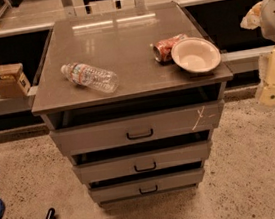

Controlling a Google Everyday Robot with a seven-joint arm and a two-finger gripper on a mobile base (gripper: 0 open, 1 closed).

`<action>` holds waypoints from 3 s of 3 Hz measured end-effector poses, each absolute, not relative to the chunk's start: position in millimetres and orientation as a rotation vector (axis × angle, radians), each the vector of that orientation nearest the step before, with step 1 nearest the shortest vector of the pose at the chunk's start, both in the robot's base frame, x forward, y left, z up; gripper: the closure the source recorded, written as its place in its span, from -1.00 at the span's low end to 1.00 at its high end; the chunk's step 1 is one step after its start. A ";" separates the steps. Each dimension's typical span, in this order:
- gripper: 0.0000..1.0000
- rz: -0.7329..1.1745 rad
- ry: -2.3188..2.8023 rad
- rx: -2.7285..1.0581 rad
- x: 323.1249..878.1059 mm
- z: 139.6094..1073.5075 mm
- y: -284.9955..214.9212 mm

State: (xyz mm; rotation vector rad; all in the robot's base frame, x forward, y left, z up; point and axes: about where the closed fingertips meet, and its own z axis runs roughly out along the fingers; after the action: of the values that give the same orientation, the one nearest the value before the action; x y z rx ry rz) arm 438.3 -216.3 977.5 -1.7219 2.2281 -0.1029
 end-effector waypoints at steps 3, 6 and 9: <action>-1.00 0.008 2.060 -1.497 324.3 1122.8 -252.2; -1.00 -0.034 1.937 -1.522 344.8 1120.3 -226.9; -1.00 0.020 1.979 -1.549 343.0 1043.0 -214.7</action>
Offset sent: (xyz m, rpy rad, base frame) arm -0.2485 -0.0807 0.3200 0.3205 -0.0059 0.0361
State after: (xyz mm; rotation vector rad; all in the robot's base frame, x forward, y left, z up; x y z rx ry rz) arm 343.0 -214.7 1043.0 -1.5494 1.9793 0.0202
